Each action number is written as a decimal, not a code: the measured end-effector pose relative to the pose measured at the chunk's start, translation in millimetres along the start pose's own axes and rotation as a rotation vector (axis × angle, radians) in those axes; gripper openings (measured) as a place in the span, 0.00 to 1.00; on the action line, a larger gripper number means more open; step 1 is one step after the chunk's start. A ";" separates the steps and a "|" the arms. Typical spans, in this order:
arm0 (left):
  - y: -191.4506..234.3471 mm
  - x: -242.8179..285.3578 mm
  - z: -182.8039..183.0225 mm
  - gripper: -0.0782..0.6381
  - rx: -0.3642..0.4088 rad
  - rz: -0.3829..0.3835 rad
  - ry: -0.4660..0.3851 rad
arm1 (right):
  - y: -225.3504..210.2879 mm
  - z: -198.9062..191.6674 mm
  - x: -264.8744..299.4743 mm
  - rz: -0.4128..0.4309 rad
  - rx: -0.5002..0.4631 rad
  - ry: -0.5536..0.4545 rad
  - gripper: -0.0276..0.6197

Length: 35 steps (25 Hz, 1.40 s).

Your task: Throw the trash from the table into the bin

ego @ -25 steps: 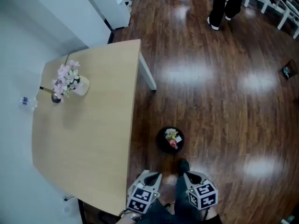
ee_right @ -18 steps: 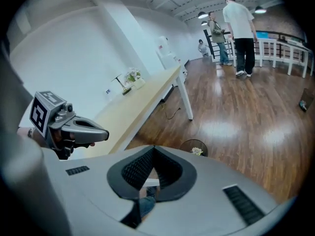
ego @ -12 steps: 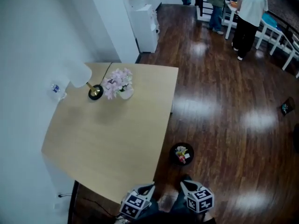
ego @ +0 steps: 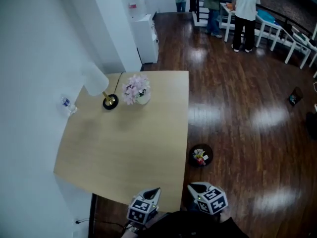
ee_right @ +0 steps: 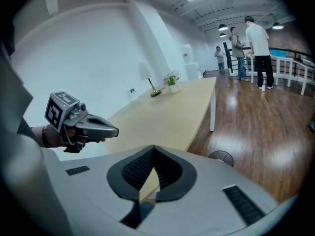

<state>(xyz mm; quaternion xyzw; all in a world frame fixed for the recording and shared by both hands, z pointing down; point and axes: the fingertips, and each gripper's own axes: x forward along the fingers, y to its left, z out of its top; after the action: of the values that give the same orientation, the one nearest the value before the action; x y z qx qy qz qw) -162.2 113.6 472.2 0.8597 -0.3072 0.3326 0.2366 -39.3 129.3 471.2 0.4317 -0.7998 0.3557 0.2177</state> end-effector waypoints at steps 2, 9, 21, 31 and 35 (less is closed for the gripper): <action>7.0 -13.2 -2.3 0.12 -0.011 0.022 -0.004 | 10.1 5.3 2.1 0.010 -0.016 -0.008 0.05; 25.2 -44.7 -18.1 0.12 -0.065 0.120 0.049 | 26.4 9.7 21.1 0.068 0.064 -0.091 0.05; 98.0 -56.7 -38.1 0.12 -0.005 0.025 0.066 | 60.2 8.9 51.3 -0.054 0.098 -0.082 0.05; 161.0 -70.5 -47.9 0.12 0.099 -0.137 0.038 | 126.1 25.4 104.8 -0.207 0.180 -0.094 0.05; 174.0 -81.1 -46.3 0.12 0.096 -0.154 0.018 | 134.4 27.8 112.8 -0.223 0.180 -0.090 0.05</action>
<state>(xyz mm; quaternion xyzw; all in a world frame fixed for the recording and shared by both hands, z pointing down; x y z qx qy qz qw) -349.1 50.3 480.1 0.8882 -0.2215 0.3353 0.2226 -214.1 98.2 475.8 0.5512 -0.7205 0.3801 0.1804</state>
